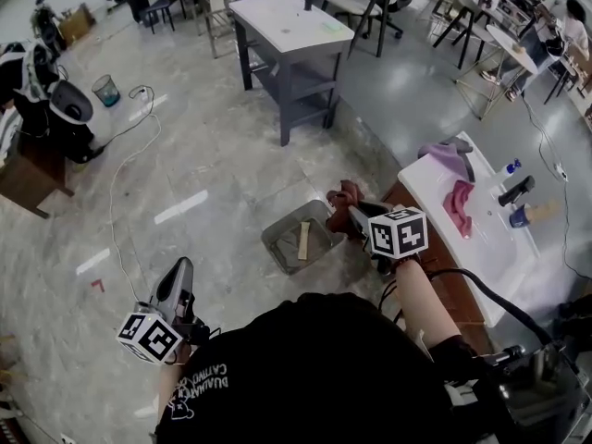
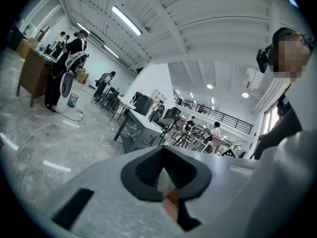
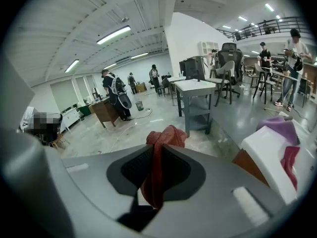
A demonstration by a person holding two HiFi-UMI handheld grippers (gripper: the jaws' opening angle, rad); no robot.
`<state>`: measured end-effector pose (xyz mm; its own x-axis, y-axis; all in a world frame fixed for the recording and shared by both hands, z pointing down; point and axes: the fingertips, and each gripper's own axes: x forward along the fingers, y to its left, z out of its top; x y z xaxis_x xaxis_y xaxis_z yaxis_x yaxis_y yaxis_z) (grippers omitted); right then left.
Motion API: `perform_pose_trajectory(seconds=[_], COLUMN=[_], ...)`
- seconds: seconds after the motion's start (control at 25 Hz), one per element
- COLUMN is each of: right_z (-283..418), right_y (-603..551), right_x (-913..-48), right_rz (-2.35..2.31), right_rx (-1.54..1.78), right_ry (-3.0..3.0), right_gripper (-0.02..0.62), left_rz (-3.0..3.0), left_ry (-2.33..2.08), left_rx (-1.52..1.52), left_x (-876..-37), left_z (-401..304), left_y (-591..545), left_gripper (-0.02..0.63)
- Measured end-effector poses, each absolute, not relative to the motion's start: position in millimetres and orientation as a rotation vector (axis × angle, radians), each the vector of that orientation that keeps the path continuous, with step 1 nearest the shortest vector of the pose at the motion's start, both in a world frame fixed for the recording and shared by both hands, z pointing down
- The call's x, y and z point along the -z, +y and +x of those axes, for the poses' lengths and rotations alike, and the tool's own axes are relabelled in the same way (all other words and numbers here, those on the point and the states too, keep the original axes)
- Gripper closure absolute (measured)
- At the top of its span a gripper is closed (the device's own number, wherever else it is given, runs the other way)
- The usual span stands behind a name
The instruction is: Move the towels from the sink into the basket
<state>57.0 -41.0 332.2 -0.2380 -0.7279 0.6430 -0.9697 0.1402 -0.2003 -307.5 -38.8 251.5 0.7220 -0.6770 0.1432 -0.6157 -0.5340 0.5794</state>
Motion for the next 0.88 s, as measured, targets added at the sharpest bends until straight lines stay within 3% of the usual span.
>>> perform_pose_trajectory(seconds=[0.48, 0.88], right_z=[-22, -41], right_y=[-54, -68], right_x=[-335, -359], right_rz=[1.437, 1.339], right_rx=[-0.791, -0.865], right_ry=[-2.106, -2.124], right_gripper=[0.532, 0.531], left_rz=[2.232, 2.194], left_ry=[-1.039, -0.996], left_rx=[0.132, 0.031], left_x=[-270, -298], left_z=[-349, -327], left_y=[-28, -39], left_gripper=[0.602, 0.603])
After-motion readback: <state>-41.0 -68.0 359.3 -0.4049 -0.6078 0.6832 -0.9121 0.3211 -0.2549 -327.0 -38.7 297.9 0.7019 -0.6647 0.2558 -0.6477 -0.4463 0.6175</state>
